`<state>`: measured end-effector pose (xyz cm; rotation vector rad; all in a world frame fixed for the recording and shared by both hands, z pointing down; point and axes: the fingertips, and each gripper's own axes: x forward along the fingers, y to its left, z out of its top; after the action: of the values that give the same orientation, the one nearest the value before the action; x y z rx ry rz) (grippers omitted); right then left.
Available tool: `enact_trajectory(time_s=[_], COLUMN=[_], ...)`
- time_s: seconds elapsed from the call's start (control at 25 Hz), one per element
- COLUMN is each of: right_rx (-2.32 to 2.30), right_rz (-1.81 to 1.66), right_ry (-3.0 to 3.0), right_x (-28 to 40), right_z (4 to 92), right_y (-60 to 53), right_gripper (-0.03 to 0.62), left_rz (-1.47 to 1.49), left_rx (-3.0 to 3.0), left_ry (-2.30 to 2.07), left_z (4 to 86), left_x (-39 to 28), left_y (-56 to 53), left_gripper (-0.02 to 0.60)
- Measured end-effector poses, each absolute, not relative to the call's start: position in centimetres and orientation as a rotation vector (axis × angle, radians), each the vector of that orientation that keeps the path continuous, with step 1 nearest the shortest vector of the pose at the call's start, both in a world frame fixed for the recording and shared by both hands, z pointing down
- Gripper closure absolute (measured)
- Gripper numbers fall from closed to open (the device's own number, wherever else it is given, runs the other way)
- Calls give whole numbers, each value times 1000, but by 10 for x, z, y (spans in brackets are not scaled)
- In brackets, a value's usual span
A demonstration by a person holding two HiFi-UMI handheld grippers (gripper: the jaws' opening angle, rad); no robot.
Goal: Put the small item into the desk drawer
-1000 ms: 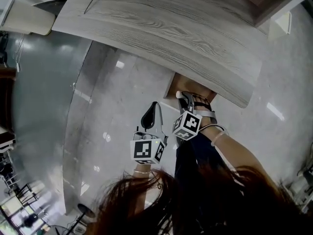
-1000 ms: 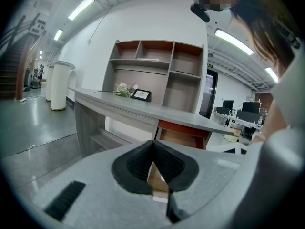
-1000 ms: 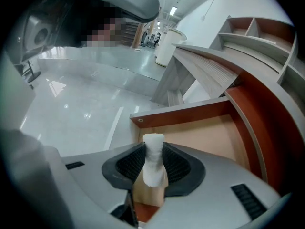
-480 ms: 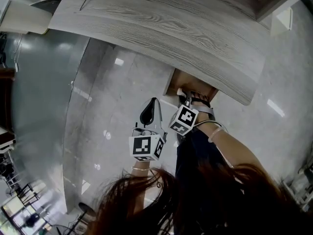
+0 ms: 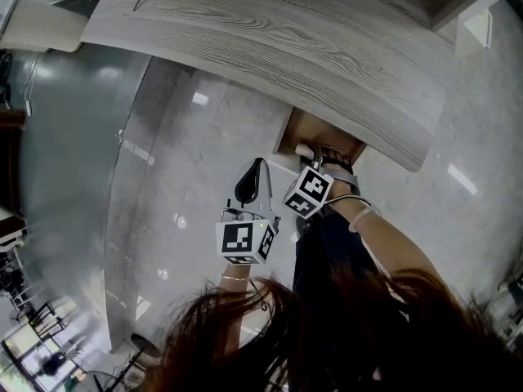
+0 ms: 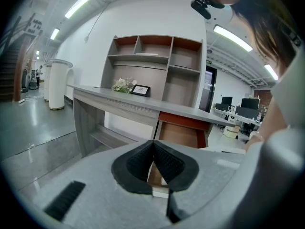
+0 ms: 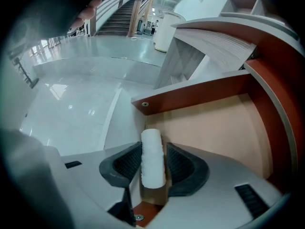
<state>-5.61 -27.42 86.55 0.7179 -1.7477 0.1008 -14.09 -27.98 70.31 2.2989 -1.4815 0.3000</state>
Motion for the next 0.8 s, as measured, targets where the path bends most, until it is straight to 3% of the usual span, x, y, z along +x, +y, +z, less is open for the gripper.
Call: enact_trajectory(time_s=[0.8], right_rx=[848], right_rz=[213], right_ry=[-1848], right_x=[-51], right_z=[813], right_y=[-260], right_gripper=[456], left_rz=[293], left_rx=[2334], left_ry=[-1500], left_z=[664], left_x=[-139], left_y=[-278], left_gripper=[566])
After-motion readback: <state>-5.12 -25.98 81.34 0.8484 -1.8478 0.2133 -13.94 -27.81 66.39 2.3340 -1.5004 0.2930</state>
